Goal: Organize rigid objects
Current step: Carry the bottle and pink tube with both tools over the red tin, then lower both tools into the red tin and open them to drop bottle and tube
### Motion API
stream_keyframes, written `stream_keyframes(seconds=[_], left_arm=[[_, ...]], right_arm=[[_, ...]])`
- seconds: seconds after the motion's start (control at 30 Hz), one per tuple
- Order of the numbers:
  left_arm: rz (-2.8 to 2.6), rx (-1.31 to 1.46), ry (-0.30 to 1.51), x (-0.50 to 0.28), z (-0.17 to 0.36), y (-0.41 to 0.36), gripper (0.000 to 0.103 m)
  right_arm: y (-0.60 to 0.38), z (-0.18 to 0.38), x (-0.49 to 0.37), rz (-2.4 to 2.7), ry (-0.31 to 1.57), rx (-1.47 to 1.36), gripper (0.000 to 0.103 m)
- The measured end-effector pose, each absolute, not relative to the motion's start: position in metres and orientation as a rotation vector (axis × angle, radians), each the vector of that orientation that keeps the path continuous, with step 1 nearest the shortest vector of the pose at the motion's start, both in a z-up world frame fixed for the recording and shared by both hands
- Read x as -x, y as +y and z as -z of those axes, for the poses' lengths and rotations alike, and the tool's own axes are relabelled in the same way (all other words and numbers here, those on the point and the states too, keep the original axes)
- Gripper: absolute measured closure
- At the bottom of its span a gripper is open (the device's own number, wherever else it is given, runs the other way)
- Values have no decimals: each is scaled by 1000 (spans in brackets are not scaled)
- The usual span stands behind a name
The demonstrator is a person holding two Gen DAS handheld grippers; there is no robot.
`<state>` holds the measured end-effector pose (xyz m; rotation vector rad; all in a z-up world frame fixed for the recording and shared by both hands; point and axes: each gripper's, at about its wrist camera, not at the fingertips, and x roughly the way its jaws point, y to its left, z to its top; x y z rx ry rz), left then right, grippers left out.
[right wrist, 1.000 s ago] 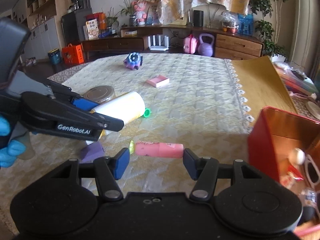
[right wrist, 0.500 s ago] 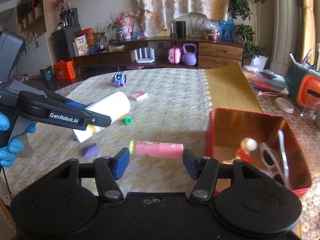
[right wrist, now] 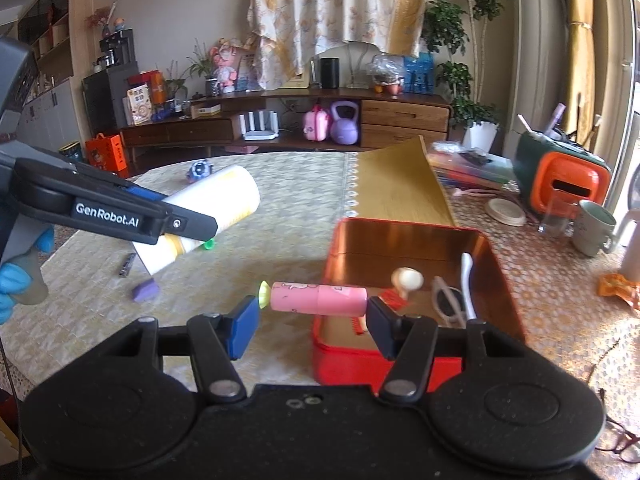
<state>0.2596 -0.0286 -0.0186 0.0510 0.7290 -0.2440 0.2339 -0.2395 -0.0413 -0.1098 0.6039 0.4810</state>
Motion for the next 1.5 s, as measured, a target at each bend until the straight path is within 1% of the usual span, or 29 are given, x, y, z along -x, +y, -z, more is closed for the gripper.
stream_keyframes(seconds=[0.27, 0.63, 1.1, 1.3, 1.5], left_arm=[[292, -69, 729, -270, 17, -73, 59], [334, -141, 748, -306, 33, -128, 59], [398, -237, 782, -382, 62, -162, 58], [430, -290, 779, -401, 73, -173, 58], [462, -285, 793, -414, 83, -178, 58]], right_arm=[[-271, 48, -238, -442, 616, 95, 45], [-294, 61, -256, -431, 657, 63, 45], [-294, 83, -295, -441, 716, 24, 45], [-284, 89, -304, -450, 728, 56, 45], [-273, 96, -312, -444, 767, 72, 45]])
